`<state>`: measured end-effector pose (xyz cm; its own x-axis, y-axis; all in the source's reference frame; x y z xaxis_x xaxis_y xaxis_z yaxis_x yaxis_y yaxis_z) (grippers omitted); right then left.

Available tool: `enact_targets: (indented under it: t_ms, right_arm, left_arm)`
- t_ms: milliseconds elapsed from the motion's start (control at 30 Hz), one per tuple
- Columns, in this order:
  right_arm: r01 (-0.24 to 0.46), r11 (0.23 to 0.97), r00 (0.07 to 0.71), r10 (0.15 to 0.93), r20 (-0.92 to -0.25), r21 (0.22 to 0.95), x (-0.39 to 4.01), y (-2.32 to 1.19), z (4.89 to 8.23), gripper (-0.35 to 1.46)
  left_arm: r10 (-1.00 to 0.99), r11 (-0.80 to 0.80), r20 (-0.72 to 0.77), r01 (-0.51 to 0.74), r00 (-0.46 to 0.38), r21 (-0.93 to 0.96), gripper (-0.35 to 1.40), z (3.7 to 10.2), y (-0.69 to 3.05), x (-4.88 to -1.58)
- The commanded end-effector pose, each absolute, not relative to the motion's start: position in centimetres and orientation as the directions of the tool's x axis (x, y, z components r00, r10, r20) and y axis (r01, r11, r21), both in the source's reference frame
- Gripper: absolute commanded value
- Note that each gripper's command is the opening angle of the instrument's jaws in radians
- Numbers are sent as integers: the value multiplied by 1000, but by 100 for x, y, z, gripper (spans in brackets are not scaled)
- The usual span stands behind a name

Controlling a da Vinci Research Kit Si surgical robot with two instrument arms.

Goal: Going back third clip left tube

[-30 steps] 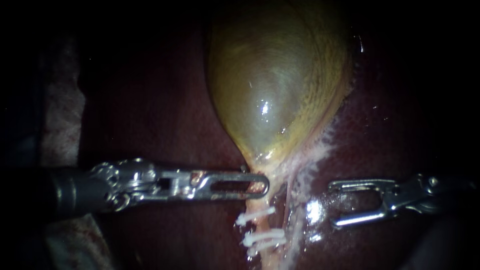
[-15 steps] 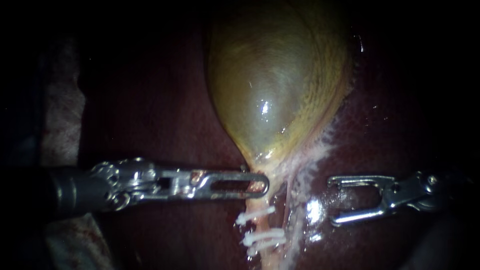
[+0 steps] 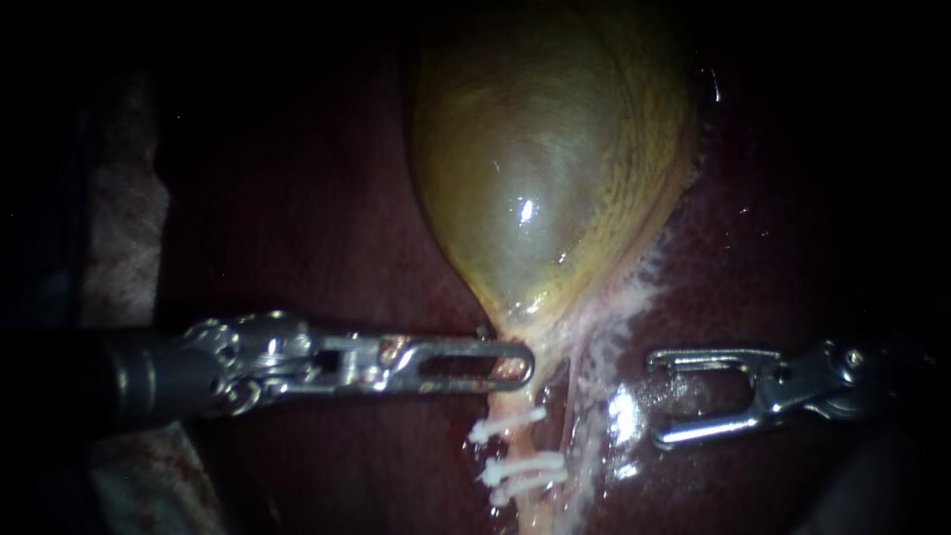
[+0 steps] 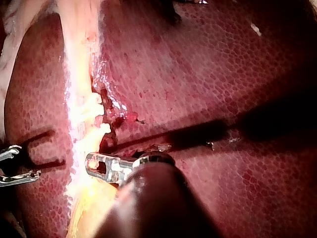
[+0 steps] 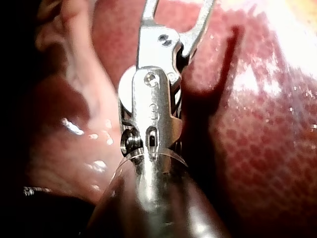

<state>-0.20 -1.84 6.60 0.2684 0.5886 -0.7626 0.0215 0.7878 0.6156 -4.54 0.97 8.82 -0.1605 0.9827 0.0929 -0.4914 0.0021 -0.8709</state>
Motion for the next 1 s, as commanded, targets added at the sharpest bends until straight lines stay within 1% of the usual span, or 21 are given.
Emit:
enact_targets:
  t_ms: [33,300,667,1000]
  right_arm:
    - [20,788,269,588,-763,615,-19,-184,661,51]
    - [17,791,267,586,-765,612,-16,-188,669,51]
    - [16,794,272,582,-767,608,-14,-192,680,51]
    - [17,794,274,581,-766,608,-14,-192,681,51]
  left_arm:
    - [983,-1,89,-493,-159,-870,-35,886,97,-455]
    - [984,-9,79,-497,-157,-868,-35,911,97,-469]
    - [985,-7,81,-497,-154,-868,-35,922,103,-491]
    - [985,-6,82,-496,-154,-868,-35,923,103,-494]
